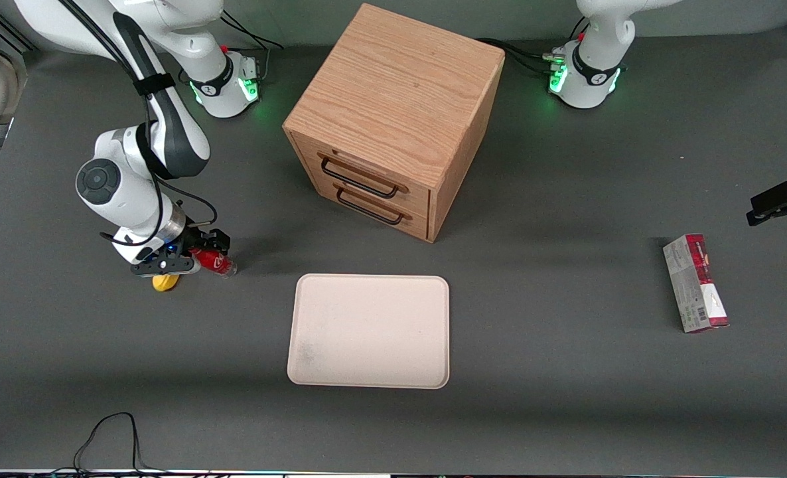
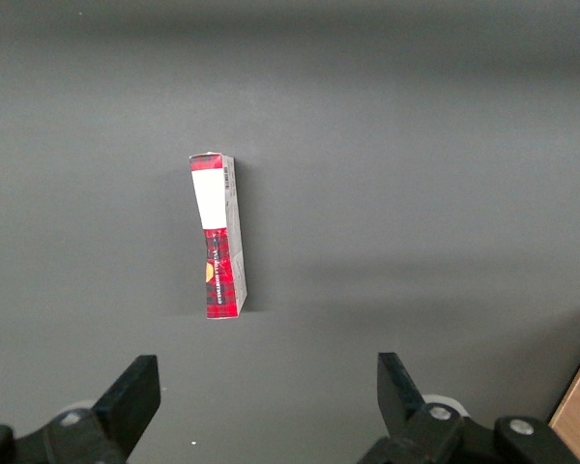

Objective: Place coke bottle on tray
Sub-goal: 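Close the right gripper around the red bottle's body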

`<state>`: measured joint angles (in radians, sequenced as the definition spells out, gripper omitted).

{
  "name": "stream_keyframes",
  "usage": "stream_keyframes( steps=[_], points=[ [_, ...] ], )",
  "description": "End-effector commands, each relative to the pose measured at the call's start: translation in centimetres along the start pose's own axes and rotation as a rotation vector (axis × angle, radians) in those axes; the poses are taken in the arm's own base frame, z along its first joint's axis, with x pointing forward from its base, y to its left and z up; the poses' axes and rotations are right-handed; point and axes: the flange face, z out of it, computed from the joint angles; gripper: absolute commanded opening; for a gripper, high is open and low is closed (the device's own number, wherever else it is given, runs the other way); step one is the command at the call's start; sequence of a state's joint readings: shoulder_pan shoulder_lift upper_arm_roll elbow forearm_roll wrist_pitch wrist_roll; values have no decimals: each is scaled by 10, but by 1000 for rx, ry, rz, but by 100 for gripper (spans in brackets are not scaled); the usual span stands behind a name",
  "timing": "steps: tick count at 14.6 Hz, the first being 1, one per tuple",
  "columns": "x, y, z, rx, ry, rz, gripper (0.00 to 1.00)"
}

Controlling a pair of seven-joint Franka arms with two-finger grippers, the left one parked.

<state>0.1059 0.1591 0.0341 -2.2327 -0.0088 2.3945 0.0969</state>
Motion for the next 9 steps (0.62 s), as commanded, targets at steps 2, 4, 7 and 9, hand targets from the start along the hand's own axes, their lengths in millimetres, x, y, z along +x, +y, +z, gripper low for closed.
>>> stream_keyframes(
  steps=[2,4,7,9],
  points=[
    [-4,4,0,-9,3,-35,68],
    [-5,7,1,-12,-16,-35,48],
    [-6,8,1,-20,-21,-36,26],
    [-3,14,-2,-19,-17,-21,0]
  ],
)
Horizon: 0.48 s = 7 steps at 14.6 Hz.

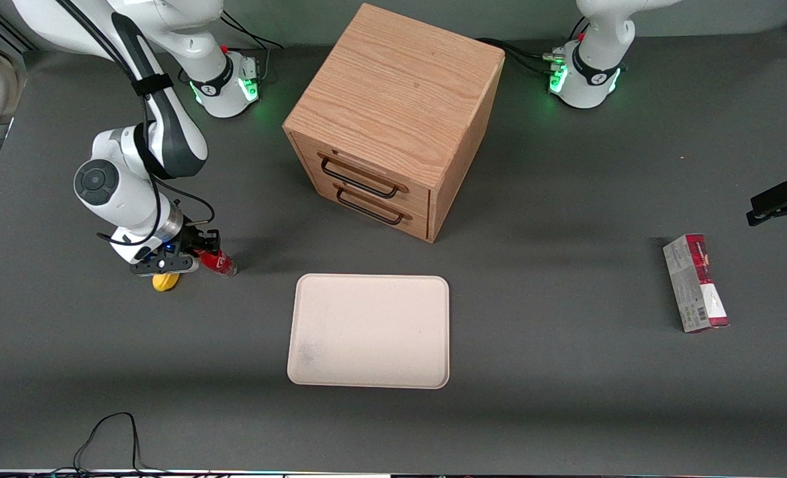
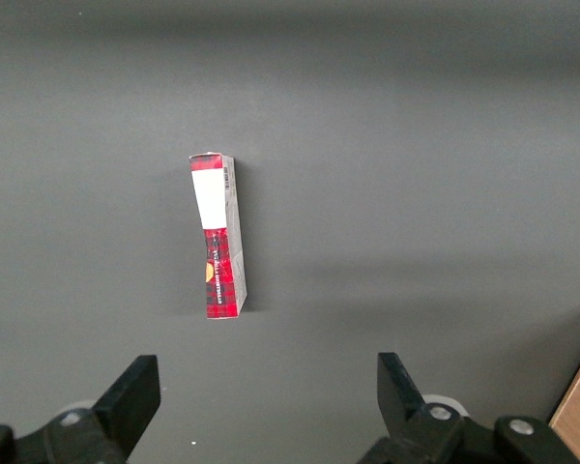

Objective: Place coke bottle on tray
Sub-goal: 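Lift the red bottle off the table with the right gripper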

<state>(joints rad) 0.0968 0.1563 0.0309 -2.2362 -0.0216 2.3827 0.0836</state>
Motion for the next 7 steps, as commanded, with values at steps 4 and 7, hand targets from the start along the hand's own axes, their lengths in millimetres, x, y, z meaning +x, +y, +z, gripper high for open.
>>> stream_keyframes(
  steps=[4,7],
  points=[
    [14,10,-30,-11,-14,17,0],
    [35,14,-69,-8,4,59,0]
  ],
)
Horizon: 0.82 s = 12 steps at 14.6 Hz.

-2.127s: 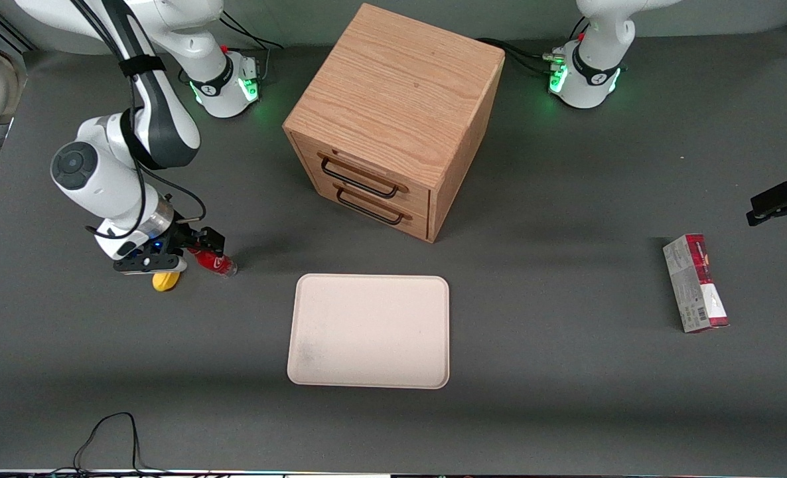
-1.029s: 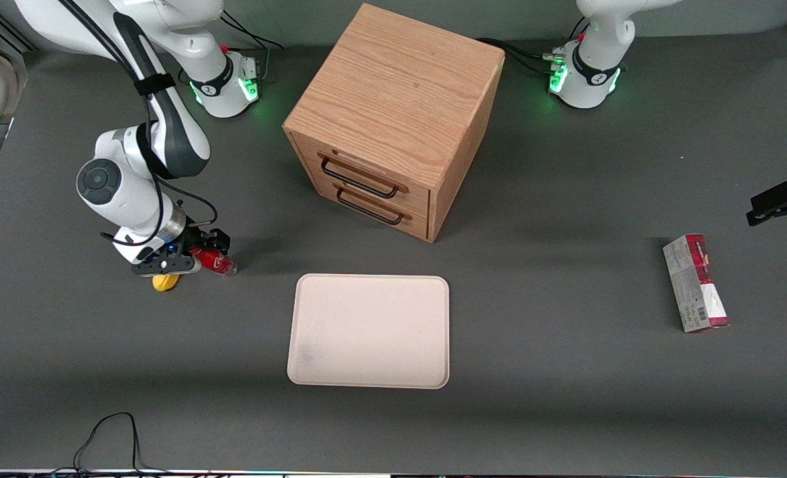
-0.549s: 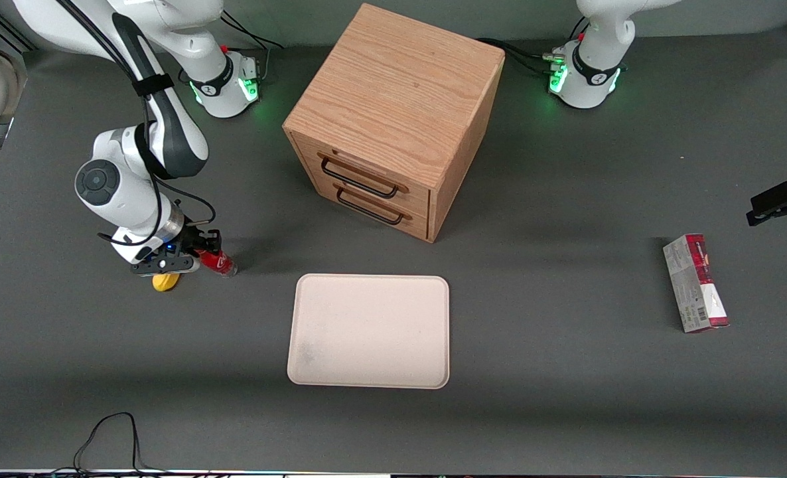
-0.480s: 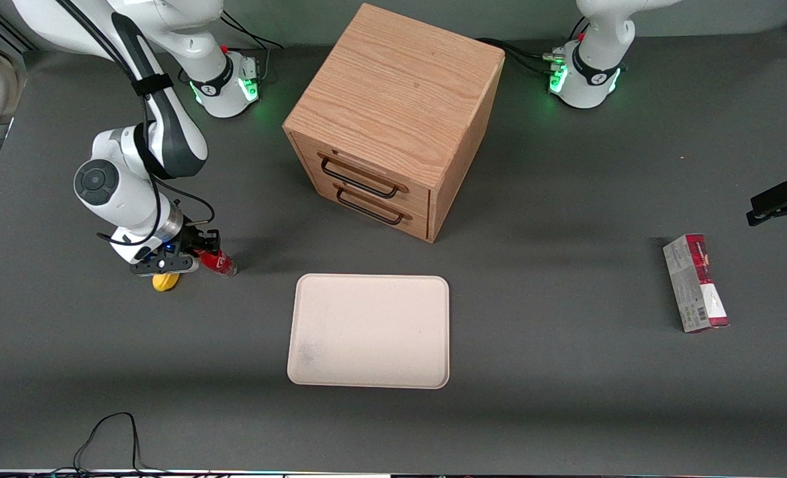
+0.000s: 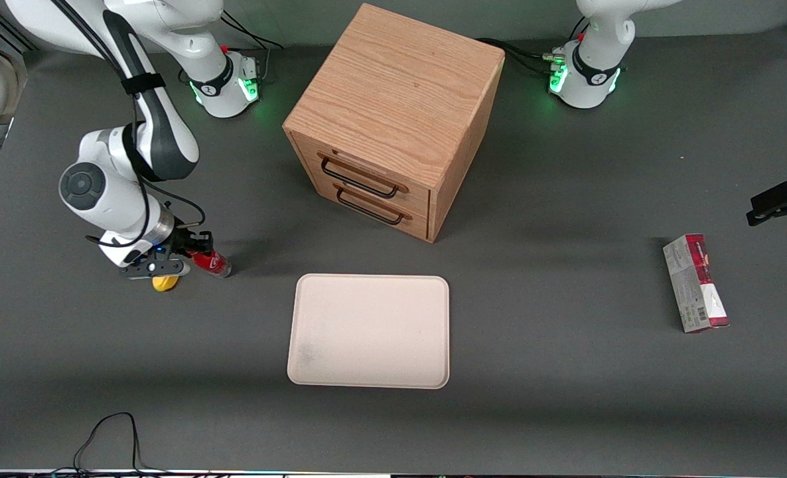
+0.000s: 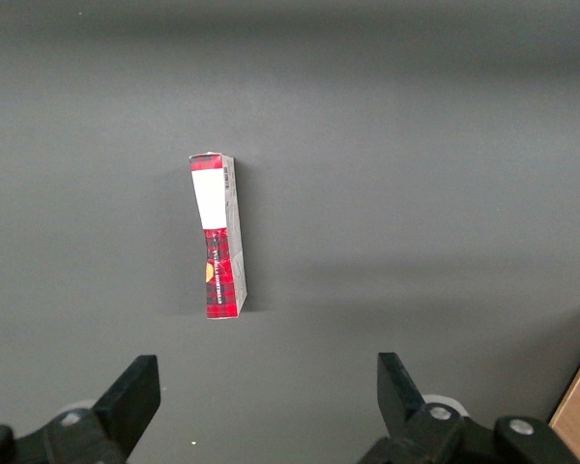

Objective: Place coke bottle on tray
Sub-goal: 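Lift the red bottle off the table with the right gripper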

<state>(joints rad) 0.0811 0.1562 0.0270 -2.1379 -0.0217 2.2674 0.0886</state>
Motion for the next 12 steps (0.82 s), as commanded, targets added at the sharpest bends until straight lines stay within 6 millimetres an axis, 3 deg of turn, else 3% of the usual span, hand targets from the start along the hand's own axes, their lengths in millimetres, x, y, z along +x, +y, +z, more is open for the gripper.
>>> stream_keyframes(
  steps=[1,2,7,10,11,12],
  points=[
    [23,3,-54,-1,39,51,0],
    [30,2,-71,4,62,71,0],
    [63,5,-199,15,124,121,0],
    [77,0,-247,38,91,141,0],
    [84,-7,-260,51,89,169,0],
    [89,-27,-268,66,87,167,0]
  ],
)
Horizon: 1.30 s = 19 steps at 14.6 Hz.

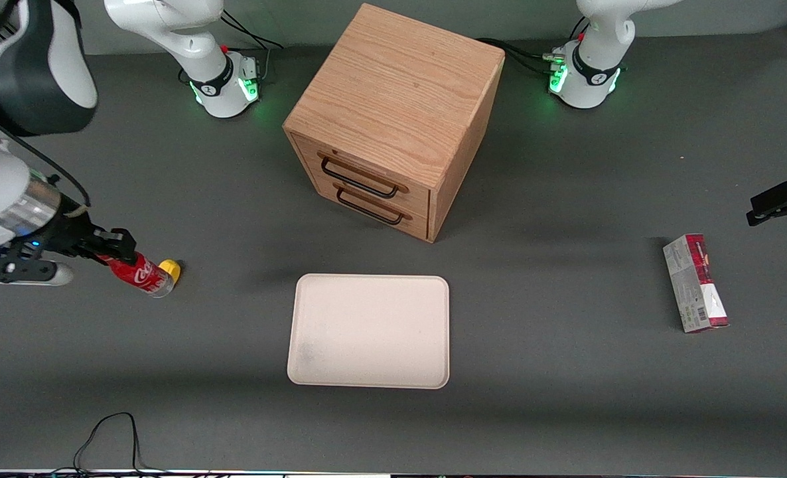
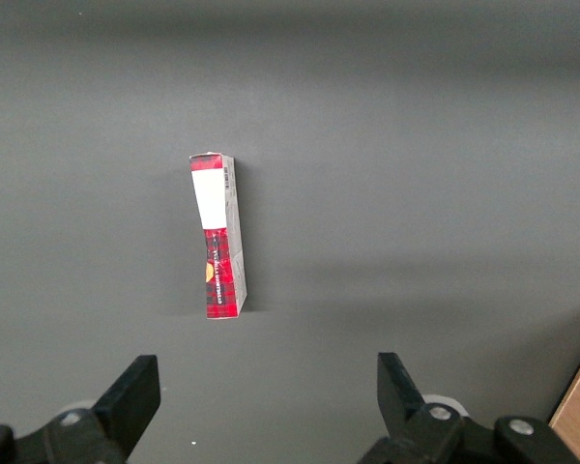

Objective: Place coke bottle on tray
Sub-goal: 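Carry the red bottle over the cream tray and lower it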

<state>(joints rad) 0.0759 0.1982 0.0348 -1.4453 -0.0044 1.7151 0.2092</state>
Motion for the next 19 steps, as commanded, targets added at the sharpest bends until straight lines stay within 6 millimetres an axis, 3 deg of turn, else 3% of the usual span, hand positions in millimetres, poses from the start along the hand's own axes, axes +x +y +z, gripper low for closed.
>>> stream_keyframes(
  steps=[1,5,9,13,19],
  points=[
    [28,-50,-17,54,-3,45,0],
    [44,-115,-1,78,27,103,0],
    [49,-143,29,71,25,86,0],
    [72,-177,138,76,19,58,0],
    [72,-203,237,91,36,22,0]
  ],
)
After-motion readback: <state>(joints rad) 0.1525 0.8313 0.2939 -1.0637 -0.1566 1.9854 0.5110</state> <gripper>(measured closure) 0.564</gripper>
